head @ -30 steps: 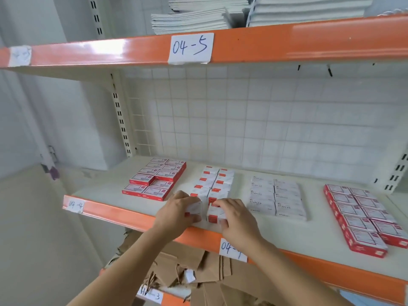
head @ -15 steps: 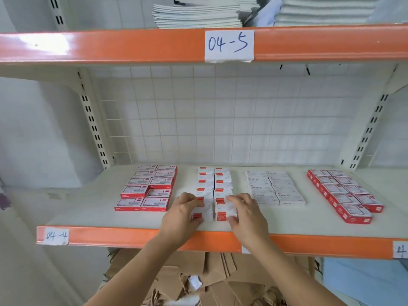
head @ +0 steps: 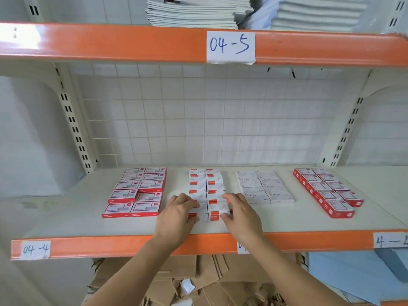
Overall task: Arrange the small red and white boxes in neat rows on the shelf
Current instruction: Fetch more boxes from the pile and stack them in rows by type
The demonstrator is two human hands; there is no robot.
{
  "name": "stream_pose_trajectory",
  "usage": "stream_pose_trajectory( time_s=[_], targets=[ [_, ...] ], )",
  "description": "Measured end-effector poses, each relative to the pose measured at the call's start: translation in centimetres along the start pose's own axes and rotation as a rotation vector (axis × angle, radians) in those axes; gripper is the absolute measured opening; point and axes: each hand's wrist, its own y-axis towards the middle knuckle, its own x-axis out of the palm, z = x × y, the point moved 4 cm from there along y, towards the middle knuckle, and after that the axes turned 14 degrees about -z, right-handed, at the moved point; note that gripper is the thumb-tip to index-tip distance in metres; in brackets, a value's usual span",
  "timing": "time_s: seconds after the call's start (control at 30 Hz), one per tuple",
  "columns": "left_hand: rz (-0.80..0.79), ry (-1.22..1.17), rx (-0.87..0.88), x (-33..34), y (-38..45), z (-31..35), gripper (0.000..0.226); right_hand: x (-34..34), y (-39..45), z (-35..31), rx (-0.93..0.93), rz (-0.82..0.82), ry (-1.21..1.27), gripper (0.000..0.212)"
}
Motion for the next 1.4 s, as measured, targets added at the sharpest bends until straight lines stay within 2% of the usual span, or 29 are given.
stream_pose_trajectory(
  time_s=[0.47, 0.73, 1.1, 1.4],
  targets=[
    [0.009, -0.023, -0.024, 0.0, 0.3, 0.0, 0.042, 0.2, 0.2, 0.1, -0.031, 0.055, -0.111, 0.046],
    [0.013, -0.062, 0.143, 0.2, 2.1, 4.4, 0.048, -2.7, -1.1, 2.8, 0.047, 0.098, -0.170, 0.050],
    [-0.237, -0.052, 0.364, 6.5, 6.3, 19.2, 0.046, -13.0, -9.4, 16.1, 0.311, 0.206, -0.287, 0.054],
    [-0.295, -0.063, 0.511, 13.7, 8.3, 36.6, 0.046, -22.8, -20.1, 29.6, 0.461, 0.181, -0.330, 0.059]
  ],
)
